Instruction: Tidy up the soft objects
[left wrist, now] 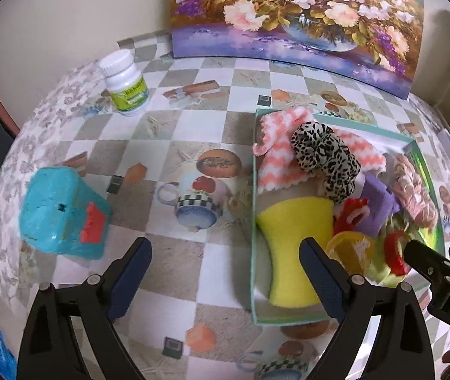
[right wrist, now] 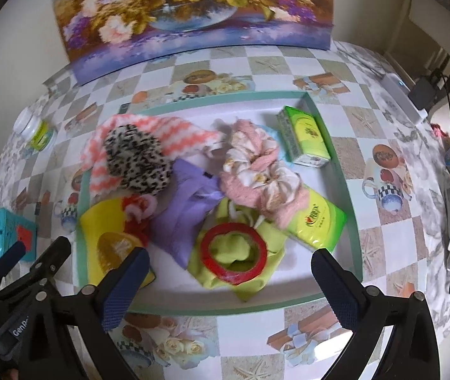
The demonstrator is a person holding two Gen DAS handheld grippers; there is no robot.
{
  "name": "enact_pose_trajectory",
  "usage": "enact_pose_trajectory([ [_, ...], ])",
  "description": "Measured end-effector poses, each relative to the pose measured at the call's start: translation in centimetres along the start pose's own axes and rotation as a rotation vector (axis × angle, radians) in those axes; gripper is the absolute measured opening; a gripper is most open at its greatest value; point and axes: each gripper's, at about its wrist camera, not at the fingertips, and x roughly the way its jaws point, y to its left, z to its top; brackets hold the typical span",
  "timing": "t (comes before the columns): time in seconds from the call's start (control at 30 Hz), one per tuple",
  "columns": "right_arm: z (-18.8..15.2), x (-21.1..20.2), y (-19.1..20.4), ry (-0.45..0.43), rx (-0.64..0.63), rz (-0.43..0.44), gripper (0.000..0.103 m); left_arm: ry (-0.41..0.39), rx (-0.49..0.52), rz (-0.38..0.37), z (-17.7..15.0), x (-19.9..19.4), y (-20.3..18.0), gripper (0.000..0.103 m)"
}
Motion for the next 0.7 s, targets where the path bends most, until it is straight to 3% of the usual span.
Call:
enact_pose_trajectory([
  [0.43, -2.9, -2.5, 2.4, -0.061, -0.071, -0.028, 0.103, -0.043, -0.05, 0.084, -3.1, -3.3, 3.8, 0.094],
  [0.7, -5.0, -3.5, 3.3, -0.082, -0.101, -0.029, 0.103, -0.046, -0.073, 0.081, -4.2, -4.2, 5.0, 0.094],
])
